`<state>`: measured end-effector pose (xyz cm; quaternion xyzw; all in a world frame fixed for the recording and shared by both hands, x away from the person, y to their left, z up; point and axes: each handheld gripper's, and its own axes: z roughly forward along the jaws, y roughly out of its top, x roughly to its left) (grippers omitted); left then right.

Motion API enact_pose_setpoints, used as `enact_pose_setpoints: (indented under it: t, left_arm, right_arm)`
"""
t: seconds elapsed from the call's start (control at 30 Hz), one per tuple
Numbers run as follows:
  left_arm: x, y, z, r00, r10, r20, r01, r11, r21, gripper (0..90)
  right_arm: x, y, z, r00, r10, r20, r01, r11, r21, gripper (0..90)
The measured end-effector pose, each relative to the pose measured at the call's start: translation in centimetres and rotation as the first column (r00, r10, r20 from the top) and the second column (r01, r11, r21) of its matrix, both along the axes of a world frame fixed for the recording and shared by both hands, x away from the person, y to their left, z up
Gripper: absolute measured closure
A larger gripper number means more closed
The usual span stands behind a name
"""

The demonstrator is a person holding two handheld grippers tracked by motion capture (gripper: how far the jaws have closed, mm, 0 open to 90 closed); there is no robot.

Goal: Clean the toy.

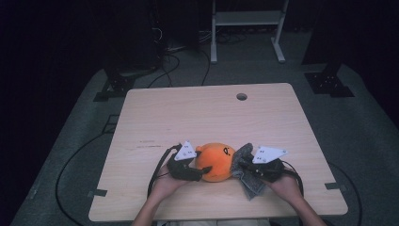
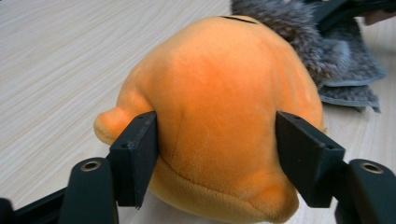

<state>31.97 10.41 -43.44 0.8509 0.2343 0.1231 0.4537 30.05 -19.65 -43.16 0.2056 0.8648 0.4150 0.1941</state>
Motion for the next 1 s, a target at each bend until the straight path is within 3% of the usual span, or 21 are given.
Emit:
enact_pose_setpoints:
  t: [0.03,0.1,0.13,0.17,0.27,0.37,0.43,0.53,0.6,0.63,0.73,0.8,0.87,1.0]
  left_arm:
    - [0.1,0.0,0.0,1.0,0.008,-0.005,-0.008,1.0,-0.003,30.5]
    - [0.3,-0.2,0.0,0.9997,0.019,-0.015,-0.02,0.9996,-0.022,29.9]
    - [0.3,-0.3,0.1,0.9998,0.017,-0.013,-0.017,0.9998,-0.013,29.5]
    - [0.3,-0.4,0.1,0.9998,0.016,-0.01,-0.016,0.9998,-0.008,29.5]
    - [0.1,-0.4,0.1,1.0,0.007,-0.005,-0.007,1.0,0.003,30.5]
    - [0.1,0.0,-0.1,0.9998,0.004,-0.021,-0.005,1.0,-0.008,31.5]
    - [0.1,0.3,-0.2,0.9997,-0.004,-0.026,0.004,1.0,-0.007,31.8]
    - [-0.1,0.2,-0.2,0.9997,-0.024,-0.007,0.024,0.9997,0.003,32.5]
    - [-0.3,-0.1,-0.1,0.9992,-0.038,0.015,0.038,0.9991,0.018,33.3]
    - [-0.4,-0.3,-0.1,0.9989,-0.043,0.022,0.042,0.9989,0.018,33.3]
    - [-0.8,-0.8,-0.1,0.9961,-0.067,0.058,0.064,0.9969,0.045,33.8]
    - [-1.1,-1.0,-0.1,0.9941,-0.078,0.074,0.074,0.9955,0.059,34.0]
    - [-1.1,-0.8,-0.2,0.9945,-0.079,0.069,0.076,0.9959,0.049,34.0]
    - [-0.9,-0.1,-0.4,0.9959,-0.083,0.036,0.083,0.9965,0.01,34.3]
  right_arm:
    - [-0.3,0.1,0.2,0.9999,0.009,0.009,-0.009,1.0,0.008,78.0]
    - [-1.1,0.7,0.8,0.9957,0.085,0.037,-0.086,0.996,0.034,77.7]
    - [-1.8,1.9,1.2,0.9854,0.156,0.067,-0.159,0.986,0.04,77.6]
    - [-1.8,1.9,1.2,0.9854,0.156,0.067,-0.159,0.986,0.04,77.6]
    - [-1.9,3.1,0.8,0.979,0.184,0.088,-0.181,0.983,-0.038,77.8]
    - [-1.2,2.0,0.3,0.9878,0.145,0.057,-0.144,0.989,-0.018,78.1]
    - [-0.7,0.6,-0.2,0.9956,0.075,0.055,-0.073,0.996,-0.044,78.1]
    - [0.1,-1.3,-0.9,0.9999,0.014,-0.006,-0.014,0.999,-0.032,78.1]
    - [-0.3,-1.2,-0.1,0.9986,0.053,0.006,-0.054,0.998,0.039,78.1]
    - [-0.3,-1.2,-0.1,0.9986,0.053,0.006,-0.054,0.998,0.039,78.1]
    - [-0.7,0.2,1.2,0.9928,0.115,0.034,-0.118,0.987,0.105,78.1]
    - [-0.8,1.1,1.8,0.9893,0.133,0.06,-0.139,0.985,0.103,78.0]
    - [-0.5,1.6,1.7,0.9905,0.122,0.065,-0.128,0.987,0.096,78.1]
    - [0.7,0.5,0.9,0.9967,0.081,0.003,-0.081,0.991,0.111,78.2]
